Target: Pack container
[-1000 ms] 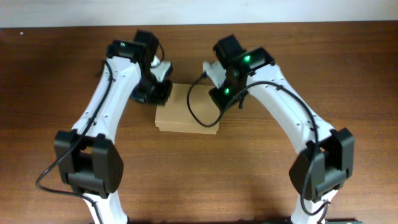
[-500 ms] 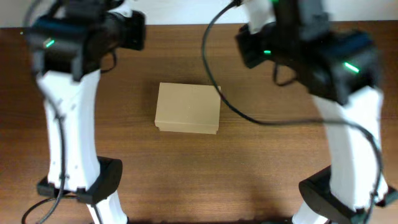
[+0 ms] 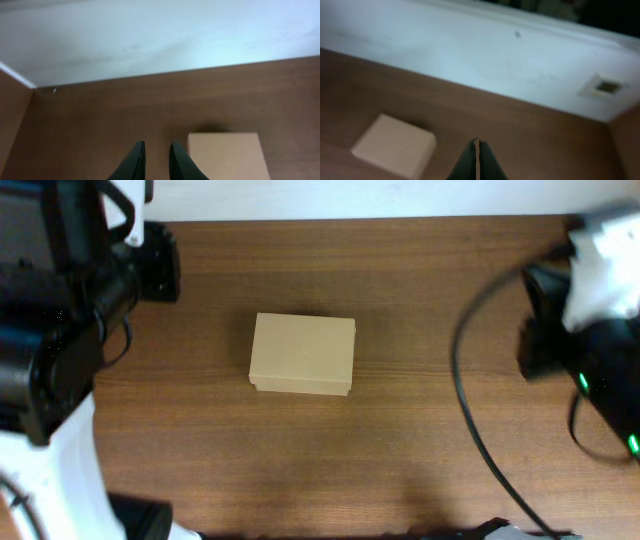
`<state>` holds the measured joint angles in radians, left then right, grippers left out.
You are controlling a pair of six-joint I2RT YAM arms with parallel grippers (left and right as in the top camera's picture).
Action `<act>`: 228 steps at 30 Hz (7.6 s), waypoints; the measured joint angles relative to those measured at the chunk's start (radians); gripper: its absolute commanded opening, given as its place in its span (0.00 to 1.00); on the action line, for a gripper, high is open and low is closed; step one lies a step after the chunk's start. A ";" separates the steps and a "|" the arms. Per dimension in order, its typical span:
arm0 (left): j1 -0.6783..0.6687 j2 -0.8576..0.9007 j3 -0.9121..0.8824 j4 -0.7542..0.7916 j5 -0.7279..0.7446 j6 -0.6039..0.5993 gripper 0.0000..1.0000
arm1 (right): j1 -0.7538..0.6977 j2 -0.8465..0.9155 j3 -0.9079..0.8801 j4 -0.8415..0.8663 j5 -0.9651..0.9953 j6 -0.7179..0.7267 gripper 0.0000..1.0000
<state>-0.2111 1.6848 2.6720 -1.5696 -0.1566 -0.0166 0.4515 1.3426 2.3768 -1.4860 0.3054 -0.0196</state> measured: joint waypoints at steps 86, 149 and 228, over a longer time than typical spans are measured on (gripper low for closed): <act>-0.042 -0.881 -1.150 0.048 -0.192 -0.123 1.00 | -0.433 -1.139 -1.611 0.721 -0.111 0.282 0.99; -0.030 -0.896 -1.160 0.078 -0.200 -0.122 1.00 | -0.471 -1.254 -2.257 1.109 -0.244 0.283 0.99; 0.172 -1.668 -2.603 1.392 -0.244 -0.123 1.00 | -0.472 -1.255 -2.258 1.113 -0.244 0.283 0.99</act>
<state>-0.0395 0.0166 0.0689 -0.1772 -0.4007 -0.1398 -0.0200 0.0875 0.1184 -0.3729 0.0612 0.2630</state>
